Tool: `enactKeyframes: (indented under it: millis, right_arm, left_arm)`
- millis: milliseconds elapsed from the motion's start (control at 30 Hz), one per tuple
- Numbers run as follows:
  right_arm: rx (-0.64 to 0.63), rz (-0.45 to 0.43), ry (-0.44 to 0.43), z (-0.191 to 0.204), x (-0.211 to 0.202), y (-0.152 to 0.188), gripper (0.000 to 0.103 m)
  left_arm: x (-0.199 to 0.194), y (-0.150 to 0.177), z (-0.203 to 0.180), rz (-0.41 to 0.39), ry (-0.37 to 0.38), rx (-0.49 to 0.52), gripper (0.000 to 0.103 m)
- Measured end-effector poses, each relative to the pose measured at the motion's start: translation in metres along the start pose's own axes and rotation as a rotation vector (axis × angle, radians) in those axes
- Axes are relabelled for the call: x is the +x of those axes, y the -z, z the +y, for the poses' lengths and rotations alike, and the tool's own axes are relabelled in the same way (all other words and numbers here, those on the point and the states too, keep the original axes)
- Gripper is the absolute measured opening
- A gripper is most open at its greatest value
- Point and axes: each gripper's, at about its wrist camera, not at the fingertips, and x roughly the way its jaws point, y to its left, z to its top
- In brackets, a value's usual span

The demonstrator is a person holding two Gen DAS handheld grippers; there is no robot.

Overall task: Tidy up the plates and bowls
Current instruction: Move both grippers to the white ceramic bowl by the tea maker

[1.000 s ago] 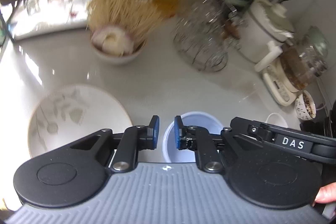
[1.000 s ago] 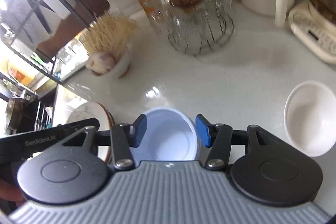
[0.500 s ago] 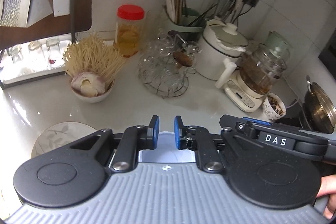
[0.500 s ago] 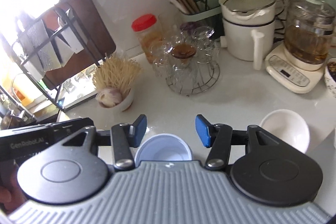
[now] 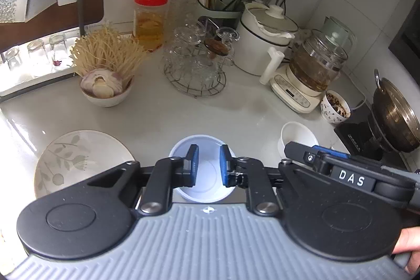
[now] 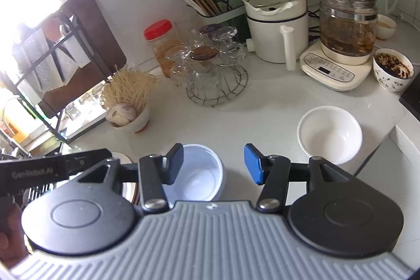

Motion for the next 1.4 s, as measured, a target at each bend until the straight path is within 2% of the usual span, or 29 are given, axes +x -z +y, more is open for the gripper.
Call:
enactKeyframes:
  millis: [300,567,867,1100,1400]
  right_arm:
    - [0.010,-0.009,0.044,-0.031,0.001,-0.018,0.055]
    - [0.072,-0.046,0.095,-0.081,0.000,-0.046,0.055]
    - [0.160,-0.043,0.135,-0.141,0.009,-0.066,0.055]
    - [0.216,0.008,0.144,-0.185,0.024,-0.070,0.055]
    - [0.287,0.130,0.129,-0.224,0.062,-0.064,0.055]
  left_arm:
    - [0.023,-0.017,-0.030,0.000,0.021,0.014,0.027]
    - [0.060,-0.046,-0.077,0.023,0.063,0.058,0.029]
    - [0.109,-0.067,-0.127,0.080,0.098,0.111,0.038]
    - [0.156,-0.071,-0.151,0.151,0.100,0.127,0.040]
    - [0.209,-0.067,-0.175,0.256,0.095,0.164,0.040]
